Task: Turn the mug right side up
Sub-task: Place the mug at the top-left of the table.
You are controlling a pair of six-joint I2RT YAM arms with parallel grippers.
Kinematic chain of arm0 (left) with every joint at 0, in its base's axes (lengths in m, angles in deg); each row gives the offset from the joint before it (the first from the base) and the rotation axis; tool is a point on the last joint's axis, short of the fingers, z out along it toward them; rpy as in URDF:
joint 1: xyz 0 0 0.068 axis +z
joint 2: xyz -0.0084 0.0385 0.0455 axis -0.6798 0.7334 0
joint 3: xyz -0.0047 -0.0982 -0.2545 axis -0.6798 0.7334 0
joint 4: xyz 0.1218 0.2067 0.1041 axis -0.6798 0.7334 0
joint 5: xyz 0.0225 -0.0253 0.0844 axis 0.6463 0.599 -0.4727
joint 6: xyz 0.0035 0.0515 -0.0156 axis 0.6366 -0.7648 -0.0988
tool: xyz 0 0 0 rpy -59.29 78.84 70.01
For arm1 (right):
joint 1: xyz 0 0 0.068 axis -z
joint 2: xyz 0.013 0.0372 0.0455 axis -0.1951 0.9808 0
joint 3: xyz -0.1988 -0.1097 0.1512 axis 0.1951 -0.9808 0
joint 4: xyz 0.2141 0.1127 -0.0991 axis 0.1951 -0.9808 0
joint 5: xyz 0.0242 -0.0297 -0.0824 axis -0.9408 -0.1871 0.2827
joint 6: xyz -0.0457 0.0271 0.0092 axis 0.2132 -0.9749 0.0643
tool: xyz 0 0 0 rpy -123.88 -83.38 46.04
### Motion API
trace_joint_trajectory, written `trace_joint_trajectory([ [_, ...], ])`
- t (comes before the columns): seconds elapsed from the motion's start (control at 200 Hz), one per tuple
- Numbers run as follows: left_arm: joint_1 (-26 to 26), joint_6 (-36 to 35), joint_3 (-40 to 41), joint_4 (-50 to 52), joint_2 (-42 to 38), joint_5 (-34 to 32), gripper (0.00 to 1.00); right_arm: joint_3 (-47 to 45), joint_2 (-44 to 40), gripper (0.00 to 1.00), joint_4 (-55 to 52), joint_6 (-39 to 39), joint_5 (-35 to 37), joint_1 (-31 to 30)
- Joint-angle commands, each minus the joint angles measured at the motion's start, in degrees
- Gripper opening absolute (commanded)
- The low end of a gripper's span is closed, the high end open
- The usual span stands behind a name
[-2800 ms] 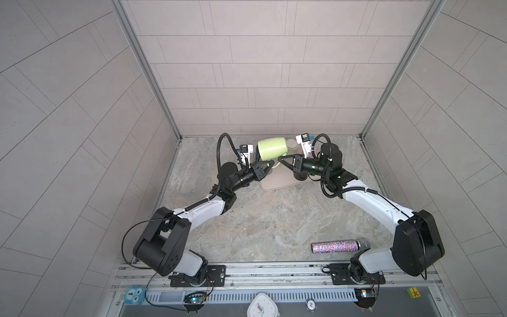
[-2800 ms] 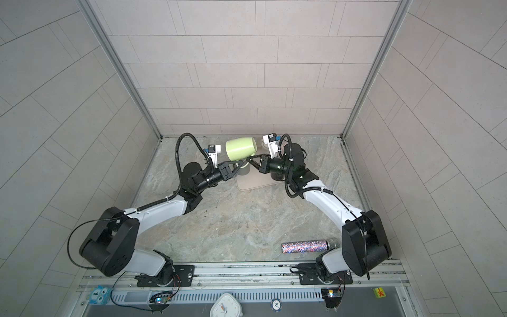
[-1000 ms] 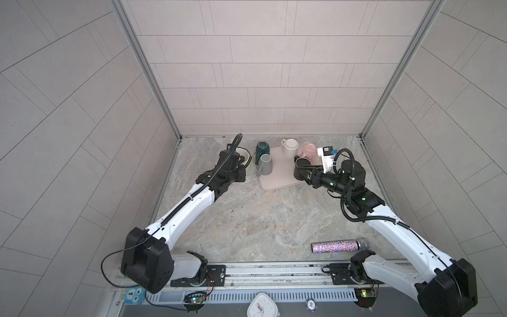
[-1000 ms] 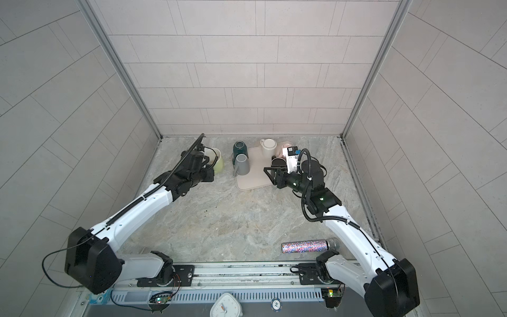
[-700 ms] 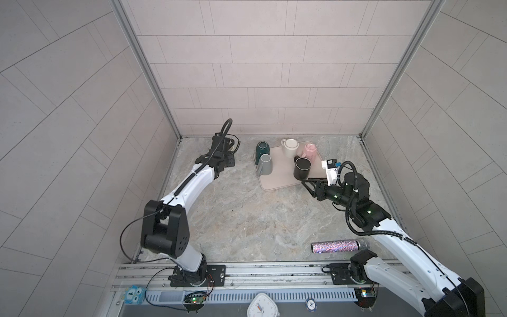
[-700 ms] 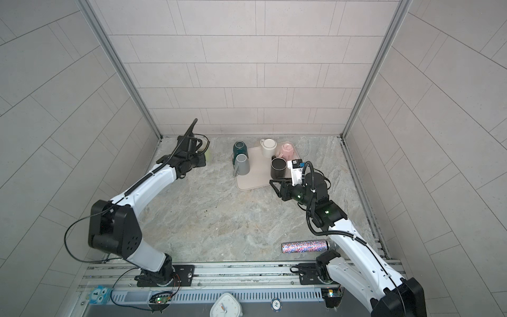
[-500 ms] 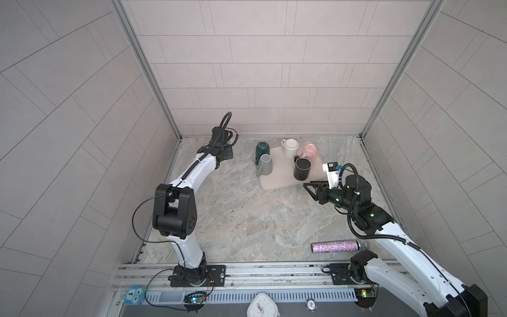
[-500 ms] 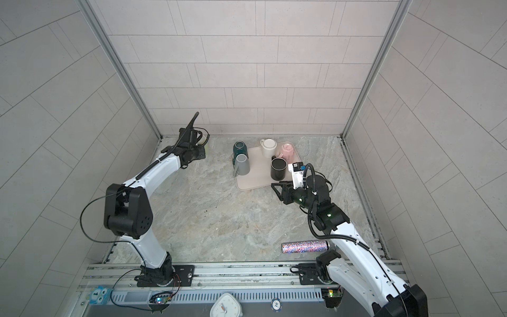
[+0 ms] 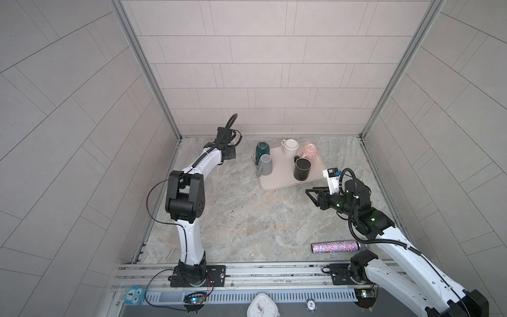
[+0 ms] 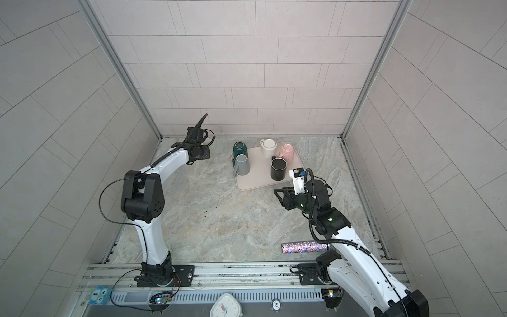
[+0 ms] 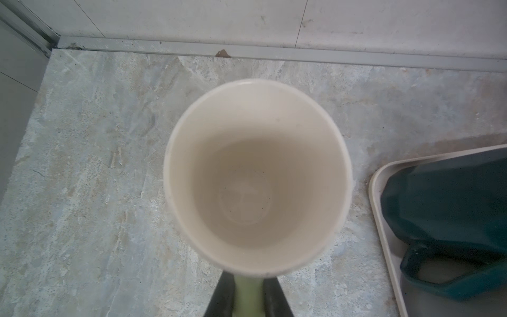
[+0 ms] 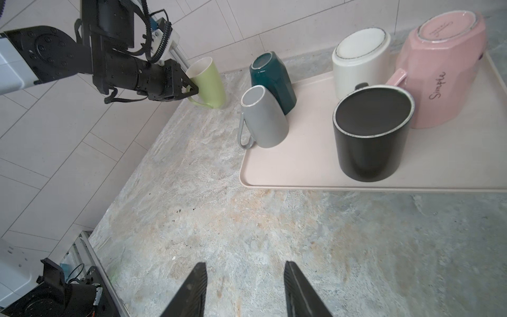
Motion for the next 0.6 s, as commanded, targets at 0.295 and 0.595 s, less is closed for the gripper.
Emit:
trace_joint_trajectory([
  [0.295, 2.98, 1.05, -0.57, -7.35, 1.26, 2.69, 0.00, -4.11, 1.25, 0.49, 3.10, 0.75, 2.16, 0.32],
  [0.595, 3.18, 3.58, 0.54, -9.13, 3.97, 4.62, 0.00, -5.45, 2.71, 0.50, 2.61, 1.14, 3.46, 0.32],
])
